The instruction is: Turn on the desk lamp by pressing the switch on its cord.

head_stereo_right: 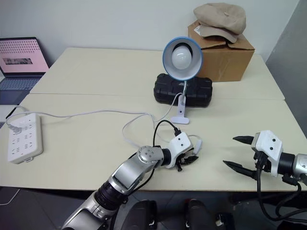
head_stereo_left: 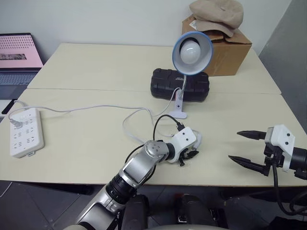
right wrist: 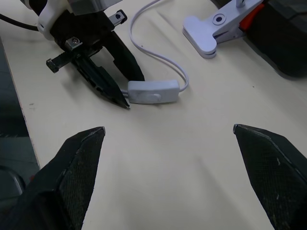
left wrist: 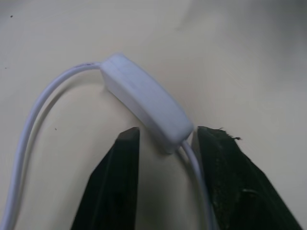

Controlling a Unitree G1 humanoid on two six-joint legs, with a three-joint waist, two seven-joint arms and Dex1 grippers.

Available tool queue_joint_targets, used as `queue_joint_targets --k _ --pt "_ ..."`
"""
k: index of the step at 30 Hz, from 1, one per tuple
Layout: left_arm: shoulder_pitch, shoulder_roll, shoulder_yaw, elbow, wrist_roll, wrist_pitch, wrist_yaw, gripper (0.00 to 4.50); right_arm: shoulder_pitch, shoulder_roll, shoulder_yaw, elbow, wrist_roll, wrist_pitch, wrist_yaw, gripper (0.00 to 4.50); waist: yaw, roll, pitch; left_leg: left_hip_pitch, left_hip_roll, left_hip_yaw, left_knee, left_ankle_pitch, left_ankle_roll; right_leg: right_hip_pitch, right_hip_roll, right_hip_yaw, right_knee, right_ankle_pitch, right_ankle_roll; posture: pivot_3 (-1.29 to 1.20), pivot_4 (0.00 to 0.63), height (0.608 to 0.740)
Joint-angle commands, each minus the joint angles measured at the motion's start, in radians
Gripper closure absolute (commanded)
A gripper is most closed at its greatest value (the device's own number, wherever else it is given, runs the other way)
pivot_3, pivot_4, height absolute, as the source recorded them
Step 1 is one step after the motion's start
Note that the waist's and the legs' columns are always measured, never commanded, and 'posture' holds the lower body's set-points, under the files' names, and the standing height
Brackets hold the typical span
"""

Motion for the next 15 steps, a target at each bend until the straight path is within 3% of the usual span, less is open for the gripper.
queue_joint_targets --k 1,3,11,15 --pt "-0.003 0.021 0.034 -0.035 -0.004 -0.013 -0.015 3.71 -0.020 -0.001 0.003 -0.028 0.002 0.002 -0.013 0.00 0.000 0.000 0.000 0.000 0.000 0.000 0.000 0.000 0.000 0.000 0.000 0.000 0.000 0.000 0.000 0.00 0.150 0.740" --pt "-0.001 0.040 0.047 -0.036 -0.004 -0.021 -0.024 4.09 -0.024 0.000 0.009 -0.031 0.003 0.003 -0.016 0.00 0.000 0.000 0.000 0.000 0.000 0.000 0.000 0.000 0.000 0.000 0.000 0.000 0.000 0.000 0.000 0.00 0.150 0.740" --pt "0.011 0.150 0.134 -0.073 -0.045 -0.067 -0.102 4.10 -0.052 -0.001 0.034 -0.045 0.013 0.018 -0.030 0.00 -0.002 0.000 0.000 0.000 0.001 0.000 0.000 0.000 0.000 0.000 0.000 0.000 0.000 0.000 0.000 0.00 0.150 0.740" --pt "0.023 0.307 0.264 -0.109 -0.177 -0.191 -0.332 4.10 -0.133 -0.016 0.082 -0.084 0.050 0.076 -0.039 0.00 -0.011 0.000 0.000 0.000 0.001 0.001 0.000 0.000 0.000 -0.001 0.000 0.000 0.000 0.000 0.000 0.00 0.150 0.740"
